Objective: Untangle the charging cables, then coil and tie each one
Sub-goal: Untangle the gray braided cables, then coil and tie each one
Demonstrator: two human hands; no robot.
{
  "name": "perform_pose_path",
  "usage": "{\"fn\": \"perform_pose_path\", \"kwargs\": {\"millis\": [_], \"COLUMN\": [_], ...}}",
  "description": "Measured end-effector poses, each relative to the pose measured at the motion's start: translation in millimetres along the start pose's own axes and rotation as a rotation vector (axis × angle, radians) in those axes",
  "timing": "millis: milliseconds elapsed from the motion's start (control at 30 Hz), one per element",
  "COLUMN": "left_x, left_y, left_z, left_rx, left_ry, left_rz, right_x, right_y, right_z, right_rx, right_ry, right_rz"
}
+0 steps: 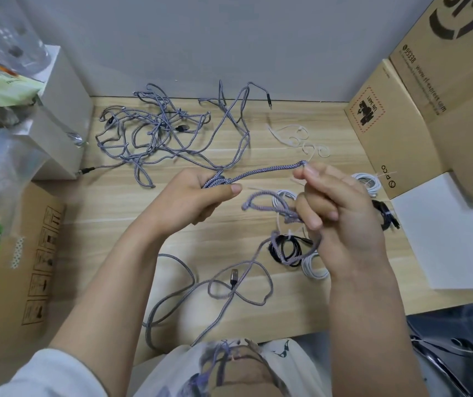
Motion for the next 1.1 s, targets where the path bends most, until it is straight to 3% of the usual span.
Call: {"fn": "perform_pose_path", "kwargs": {"millis": [100,200,300,367,433,533,667,833,967,1100], "left_x": [0.4,12.2,26.0,28.9,20.1,4.6,-11.9,-21.8,-23.9,-17.1], "left_y": [-0.5,18.1,43.6,47.9,42.3,33.2,27.9,10.0,6.2,17.5], "left_z": [-4.6,-7.9,15.6,40.2,53.2,56.7,51.2,33.0,21.3,19.4], "left_rx": [0.051,0.276,0.793,1.153,1.417,1.573,1.504,1.008,0.714,0.292], "left_ry": [0.003,-0.027,0.050,0.138,0.168,0.182,0.191,0.313,0.305,0.363], "left_rz": [-0.074,-0.348,-0.648,-0.765,-0.702,-0.503,-0.165,0.245,0.303,0.214], "right_x": [-1.3,-3.4,-8.5,-13.4,-18.2,-23.3,-23.5,-19.5,-15.9,-10.9], "right_y": [-8.6,-14.8,-7.6,1.7,8.4,11.7,17.5,22.3,29.3,34.9], "right_z": [-3.5,-8.0,-7.4,3.4,18.6,37.1,52.6,74.3,72.0,62.6], "right_rx": [0.161,0.336,0.559,0.666,0.662,0.630,1.054,1.259,1.261,1.213], "right_ry": [-0.051,-0.103,-0.147,-0.120,-0.046,0.070,0.087,0.171,0.152,0.118], "right_rz": [0.082,0.157,0.146,0.079,-0.001,-0.077,-0.099,-0.152,-0.186,-0.191]}}
Point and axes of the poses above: each hand's wrist, its own x-axis away from the middle knuckle, its own y-axis out of the palm, z = x × y, the point moved 9 cm from there along -x, towards the middle knuckle, and after that the axes turned 11 degrees about y, right-handed, at the moved point
